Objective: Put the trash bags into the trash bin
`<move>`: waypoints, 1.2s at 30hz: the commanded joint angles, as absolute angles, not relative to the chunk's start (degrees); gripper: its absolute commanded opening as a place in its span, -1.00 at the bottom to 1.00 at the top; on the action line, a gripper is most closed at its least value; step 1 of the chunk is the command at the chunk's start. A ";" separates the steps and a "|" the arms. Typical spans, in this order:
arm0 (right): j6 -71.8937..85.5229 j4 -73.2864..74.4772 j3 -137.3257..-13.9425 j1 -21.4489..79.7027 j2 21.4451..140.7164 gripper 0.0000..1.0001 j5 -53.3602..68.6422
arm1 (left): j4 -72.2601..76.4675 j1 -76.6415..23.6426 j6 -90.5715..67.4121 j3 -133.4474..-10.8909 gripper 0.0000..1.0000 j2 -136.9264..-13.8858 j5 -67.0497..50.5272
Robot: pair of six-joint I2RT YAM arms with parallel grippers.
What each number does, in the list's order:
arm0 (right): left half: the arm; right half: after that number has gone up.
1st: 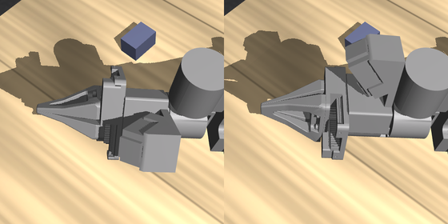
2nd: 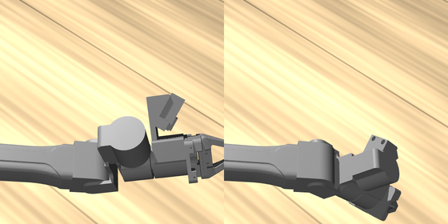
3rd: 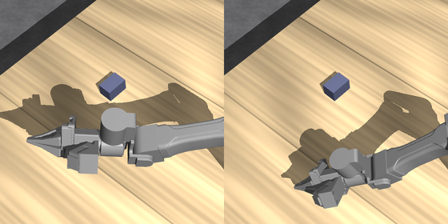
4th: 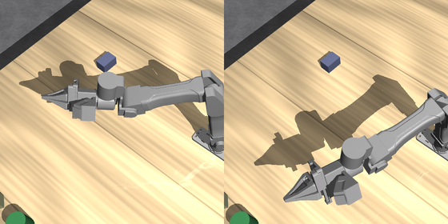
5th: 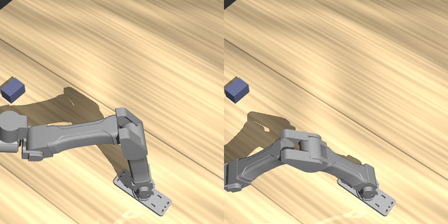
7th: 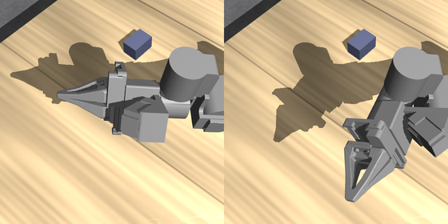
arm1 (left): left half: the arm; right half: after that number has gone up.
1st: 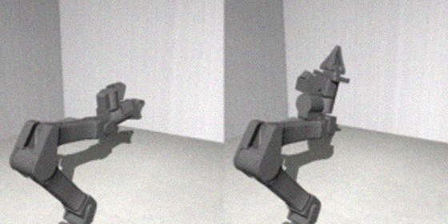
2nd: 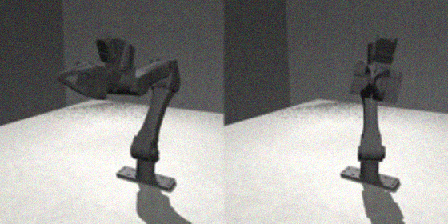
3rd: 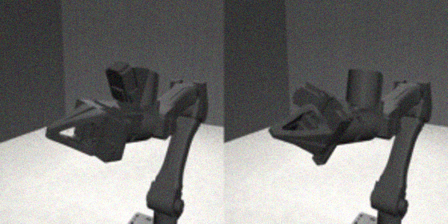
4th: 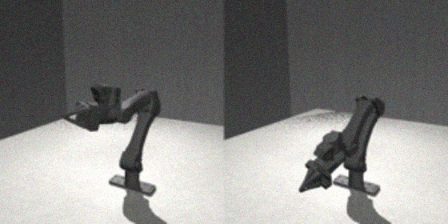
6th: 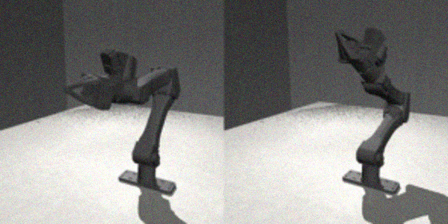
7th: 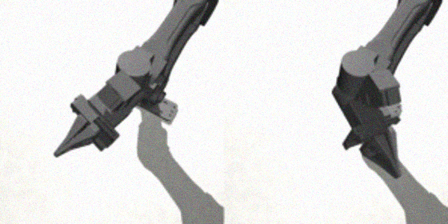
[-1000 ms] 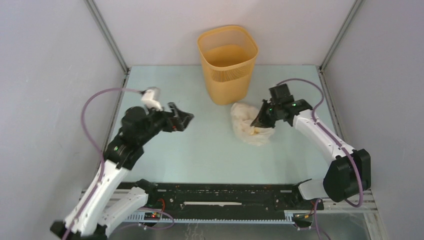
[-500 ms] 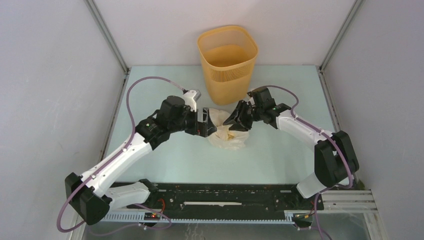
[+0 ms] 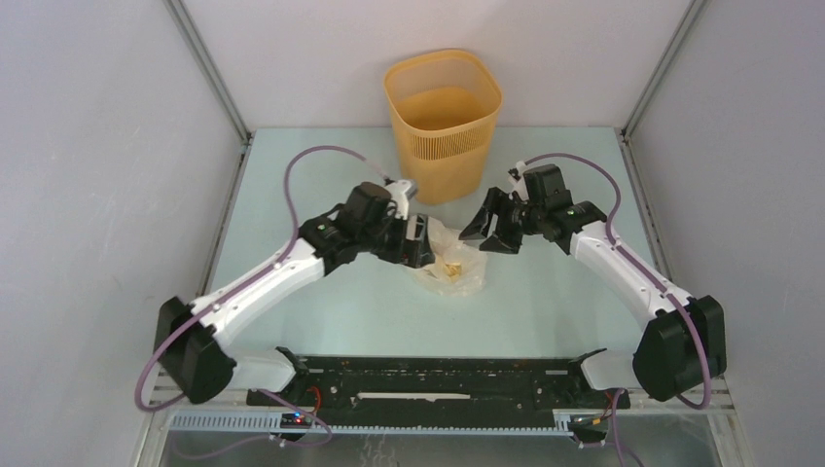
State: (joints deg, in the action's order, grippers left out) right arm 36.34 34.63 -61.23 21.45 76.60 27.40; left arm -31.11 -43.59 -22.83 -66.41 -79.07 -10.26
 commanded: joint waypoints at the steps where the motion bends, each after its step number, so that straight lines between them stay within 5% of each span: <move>1: 29.07 43.76 -61.62 21.47 74.20 0.48 21.84 | -35.58 -46.45 -22.33 -75.01 0.42 -86.69 -4.64; 8: 28.97 44.91 -61.67 21.69 74.58 0.46 20.89 | -39.41 -48.22 -23.44 -79.80 0.28 -97.35 -0.30; 14: 30.63 44.25 -61.61 24.34 75.15 0.48 18.80 | -42.38 -48.17 -20.66 -80.92 -0.39 -97.36 2.75; 19: 30.13 43.66 -61.62 27.97 76.09 0.50 16.65 | -39.97 -47.52 -20.00 -79.70 -0.81 -91.40 -5.29; 27: 33.95 39.51 -59.28 32.04 77.17 0.56 14.35 | -32.39 -40.79 -25.84 -74.63 -1.00 -83.89 -23.12; 30: 35.15 37.98 -59.24 30.00 76.28 0.33 14.49 | -32.14 -38.96 -26.32 -73.80 -1.00 -81.87 -23.18; 33: 35.04 37.86 -58.29 26.76 73.58 -0.30 12.91 | -33.27 -35.85 -26.82 -72.78 -1.00 -78.69 -21.39; 36: 34.60 36.58 -53.76 22.87 69.99 -0.42 14.09 | -32.46 -31.01 -28.11 -70.24 -1.00 -73.64 -19.23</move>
